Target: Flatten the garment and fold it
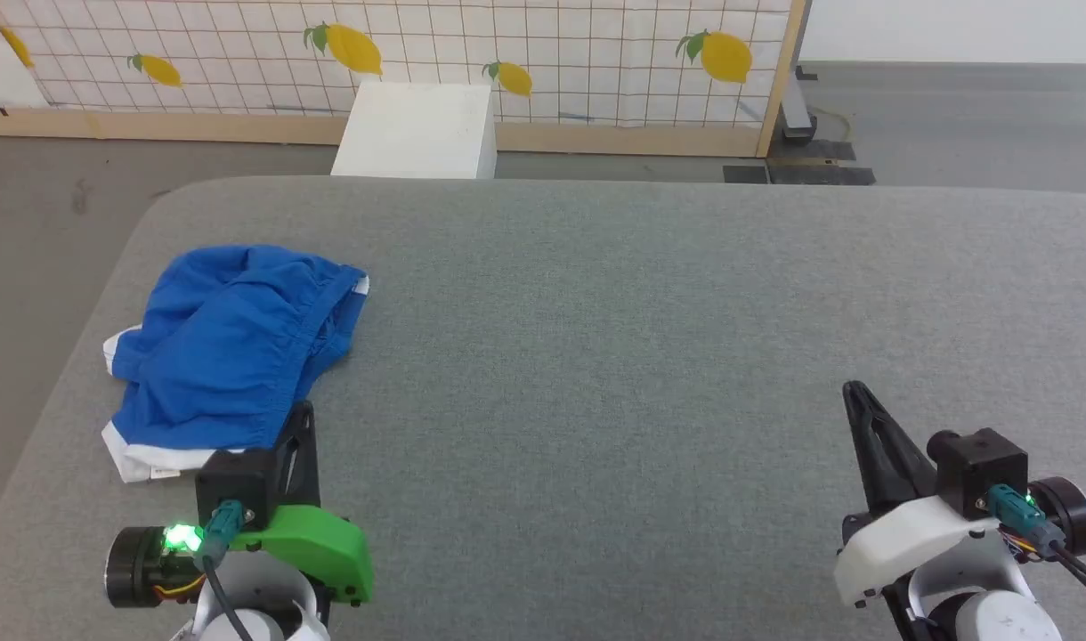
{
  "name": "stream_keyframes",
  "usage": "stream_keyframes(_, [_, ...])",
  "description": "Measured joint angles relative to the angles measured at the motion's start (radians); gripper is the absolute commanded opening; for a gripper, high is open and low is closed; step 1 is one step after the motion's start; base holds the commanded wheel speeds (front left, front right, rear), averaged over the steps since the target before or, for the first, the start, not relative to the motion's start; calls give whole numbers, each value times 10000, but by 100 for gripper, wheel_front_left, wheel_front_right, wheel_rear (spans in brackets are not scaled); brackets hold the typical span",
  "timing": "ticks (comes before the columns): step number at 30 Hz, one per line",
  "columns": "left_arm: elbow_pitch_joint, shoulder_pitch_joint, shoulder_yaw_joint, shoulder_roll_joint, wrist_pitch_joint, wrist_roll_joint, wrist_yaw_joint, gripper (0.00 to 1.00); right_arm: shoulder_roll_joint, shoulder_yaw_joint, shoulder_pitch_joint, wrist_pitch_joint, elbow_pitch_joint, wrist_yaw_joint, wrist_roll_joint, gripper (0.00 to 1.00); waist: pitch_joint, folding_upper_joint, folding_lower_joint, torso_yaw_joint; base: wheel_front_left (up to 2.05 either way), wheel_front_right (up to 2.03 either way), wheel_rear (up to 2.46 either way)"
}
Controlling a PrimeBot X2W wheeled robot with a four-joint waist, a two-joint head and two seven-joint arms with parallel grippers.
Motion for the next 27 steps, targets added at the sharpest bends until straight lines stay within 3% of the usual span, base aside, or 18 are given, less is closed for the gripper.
stream_keyframes(27, [0, 0, 0, 0, 0, 0, 0, 0, 0, -2, 0, 0, 0, 0, 0, 0, 0, 0, 0, 0, 0, 0, 0])
